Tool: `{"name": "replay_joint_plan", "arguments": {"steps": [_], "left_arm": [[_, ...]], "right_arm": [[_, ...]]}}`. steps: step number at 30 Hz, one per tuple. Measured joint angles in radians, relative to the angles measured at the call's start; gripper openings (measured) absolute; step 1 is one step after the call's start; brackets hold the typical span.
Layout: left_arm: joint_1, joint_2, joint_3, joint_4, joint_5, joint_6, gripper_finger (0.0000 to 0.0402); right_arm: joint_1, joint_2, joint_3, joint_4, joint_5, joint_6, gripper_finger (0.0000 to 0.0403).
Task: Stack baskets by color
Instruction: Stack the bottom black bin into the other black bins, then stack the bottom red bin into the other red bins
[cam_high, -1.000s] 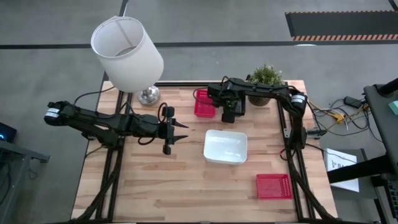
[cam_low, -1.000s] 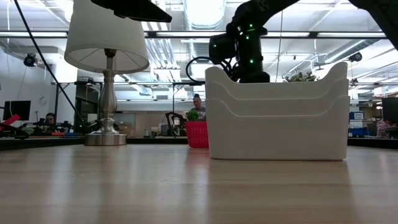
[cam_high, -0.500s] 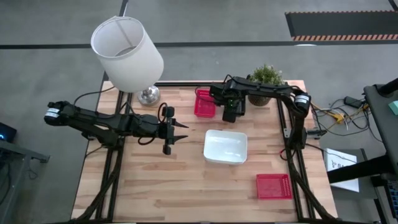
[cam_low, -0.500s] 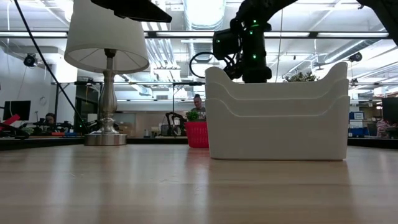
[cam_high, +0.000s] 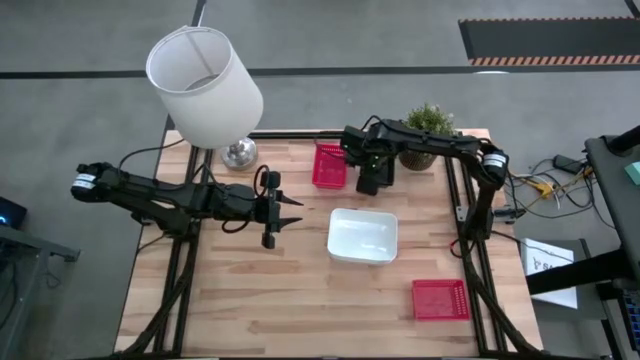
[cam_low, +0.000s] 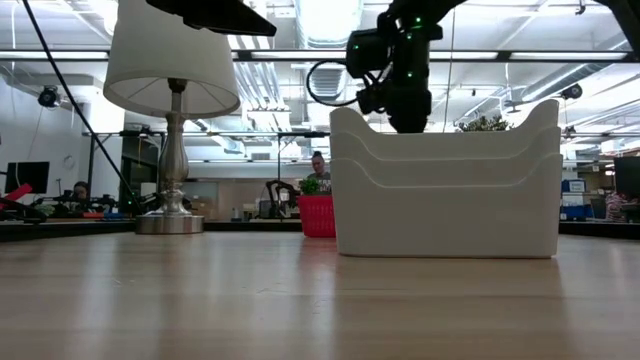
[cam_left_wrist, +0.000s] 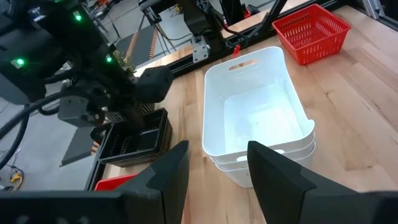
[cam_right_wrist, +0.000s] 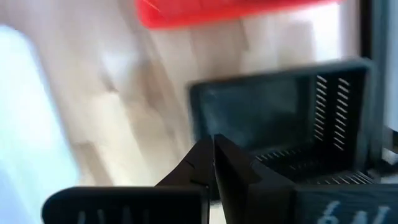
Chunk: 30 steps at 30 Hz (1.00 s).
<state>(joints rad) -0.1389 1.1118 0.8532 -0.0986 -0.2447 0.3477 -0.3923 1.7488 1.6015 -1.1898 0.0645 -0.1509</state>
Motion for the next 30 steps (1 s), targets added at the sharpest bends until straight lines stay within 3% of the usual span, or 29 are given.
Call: {"name": "replay_joint_plan", "arguments": {"steps": [11, 20, 30], "left_arm": [[0.0, 0.0, 0.0, 0.0, 0.0, -0.001, 0.0147], [0.0, 0.0, 0.0, 0.005, 0.0, -0.001, 0.0147], [0.0, 0.0, 0.0, 0.012, 0.0, -0.001, 0.0147]], "right_arm": [[0.008, -0.03, -0.012, 0.066, -0.02, 0.002, 0.0009], [0.103, -0.259, -0.078, 0.078, -0.02, 0.092, 0.0009], [0.253, -0.509, -0.261, 0.081, -0.032, 0.303, 0.0009]]}}
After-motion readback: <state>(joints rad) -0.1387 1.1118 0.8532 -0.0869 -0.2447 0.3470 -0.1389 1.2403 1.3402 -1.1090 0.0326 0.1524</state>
